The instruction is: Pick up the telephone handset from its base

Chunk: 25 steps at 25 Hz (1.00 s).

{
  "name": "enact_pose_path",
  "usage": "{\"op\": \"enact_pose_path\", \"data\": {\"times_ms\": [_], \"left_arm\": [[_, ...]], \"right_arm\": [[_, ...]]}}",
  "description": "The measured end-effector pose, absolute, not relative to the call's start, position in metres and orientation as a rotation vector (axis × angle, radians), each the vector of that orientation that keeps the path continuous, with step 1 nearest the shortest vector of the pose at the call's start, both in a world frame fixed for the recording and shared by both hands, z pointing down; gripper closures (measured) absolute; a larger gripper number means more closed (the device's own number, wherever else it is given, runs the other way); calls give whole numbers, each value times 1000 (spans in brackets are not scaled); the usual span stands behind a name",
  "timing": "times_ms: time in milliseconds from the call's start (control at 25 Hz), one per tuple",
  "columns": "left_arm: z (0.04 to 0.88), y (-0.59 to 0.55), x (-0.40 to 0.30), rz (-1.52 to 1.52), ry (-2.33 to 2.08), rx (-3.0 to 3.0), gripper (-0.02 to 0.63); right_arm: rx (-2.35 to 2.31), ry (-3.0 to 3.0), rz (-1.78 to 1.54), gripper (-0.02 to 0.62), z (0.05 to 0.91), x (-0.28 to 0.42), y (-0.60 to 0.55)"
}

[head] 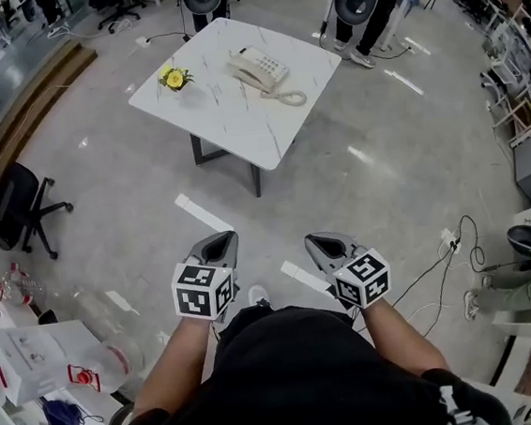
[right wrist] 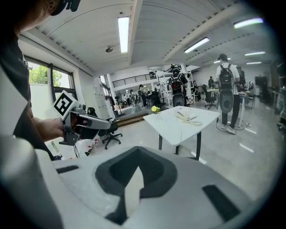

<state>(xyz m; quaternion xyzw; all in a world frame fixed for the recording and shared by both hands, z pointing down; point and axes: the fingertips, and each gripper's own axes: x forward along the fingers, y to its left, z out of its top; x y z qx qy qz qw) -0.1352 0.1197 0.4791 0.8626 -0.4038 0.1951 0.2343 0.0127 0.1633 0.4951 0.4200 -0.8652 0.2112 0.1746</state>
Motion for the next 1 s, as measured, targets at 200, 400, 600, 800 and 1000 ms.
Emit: {"op": "enact_pose_path", "data": {"times_ms": [200, 400, 600, 800, 1000], "left_arm": [[491, 95, -162, 554, -1115, 2338, 604], [494, 75, -169, 547, -1097, 2334, 604], [498, 65, -172, 532, -1084, 2334, 604], [501, 60, -171, 534, -1072, 2328, 604], [506, 53, -163, 546, -1068, 2329, 604]], "right_arm": [[1204, -2440, 623, 594, 501, -4, 141], [1194, -2431, 628, 594, 502, -16, 122], [1193, -2420, 611, 594, 502, -22, 109], [1205, -2410, 600, 594, 498, -17, 103], [1214, -2407, 614, 594, 505, -9, 92]]}}
